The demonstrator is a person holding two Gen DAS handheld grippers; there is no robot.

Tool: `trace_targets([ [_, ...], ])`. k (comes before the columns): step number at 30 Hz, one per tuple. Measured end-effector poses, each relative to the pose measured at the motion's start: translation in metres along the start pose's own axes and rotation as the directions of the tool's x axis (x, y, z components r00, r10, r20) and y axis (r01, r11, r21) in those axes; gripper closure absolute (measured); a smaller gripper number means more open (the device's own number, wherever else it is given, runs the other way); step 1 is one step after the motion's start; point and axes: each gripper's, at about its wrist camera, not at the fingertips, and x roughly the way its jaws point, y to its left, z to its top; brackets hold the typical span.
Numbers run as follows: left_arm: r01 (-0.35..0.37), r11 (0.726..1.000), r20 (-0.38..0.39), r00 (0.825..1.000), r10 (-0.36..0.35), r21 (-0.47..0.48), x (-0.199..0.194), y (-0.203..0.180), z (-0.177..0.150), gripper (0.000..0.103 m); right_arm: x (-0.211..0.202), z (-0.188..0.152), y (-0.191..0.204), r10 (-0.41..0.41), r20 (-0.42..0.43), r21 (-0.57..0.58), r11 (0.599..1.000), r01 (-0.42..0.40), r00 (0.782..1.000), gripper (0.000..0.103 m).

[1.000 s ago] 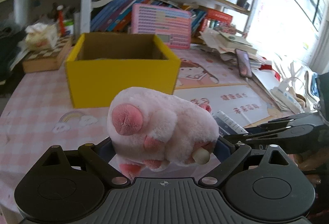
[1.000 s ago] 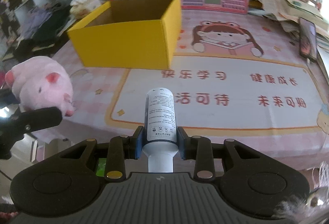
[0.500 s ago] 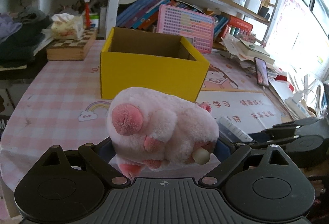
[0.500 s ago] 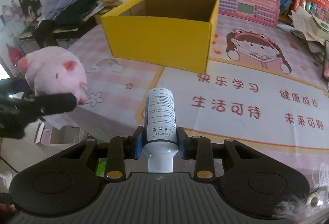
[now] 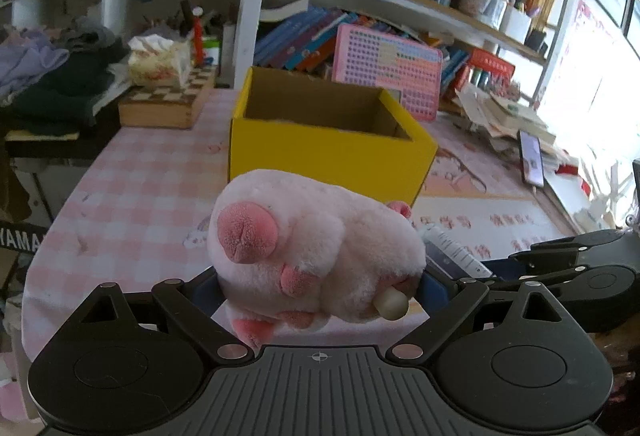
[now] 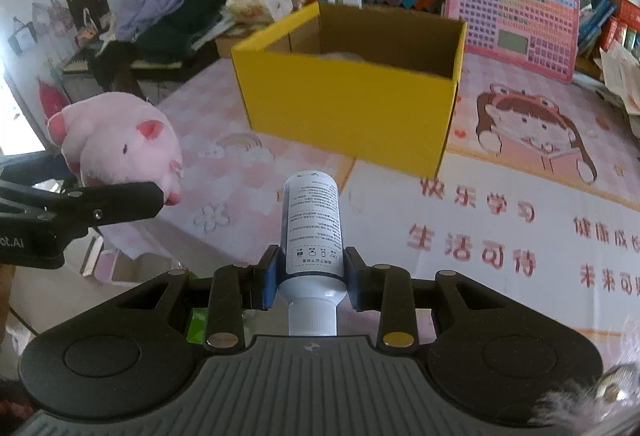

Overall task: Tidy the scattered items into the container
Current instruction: 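Carry the plush pig and spray bottle in both tools over the yellow box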

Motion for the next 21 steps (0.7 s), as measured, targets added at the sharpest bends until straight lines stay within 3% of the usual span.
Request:
trace_targets([
  [9,-0.036,0.998,0.059,0.998,0.033,0.049,0.007,-0.01,0.026,0.008,-0.001,0.033,-0.019,0.032,0.086,0.037,0.999,-0.036,0.996,0.072],
  [15,-0.067,0.992,0.134,0.99,0.053,0.105,0.021,-0.018,0.067,0.008,0.0,0.081,-0.04,0.047,0.18,0.017,0.999,-0.051,0.982,0.072],
  [21,-0.091,0.99,0.169,0.983,0.072,0.11,0.053,-0.024,0.105,0.008,0.018,0.13,-0.07,0.041,0.214,-0.029,0.999,-0.036,0.976,0.072],
])
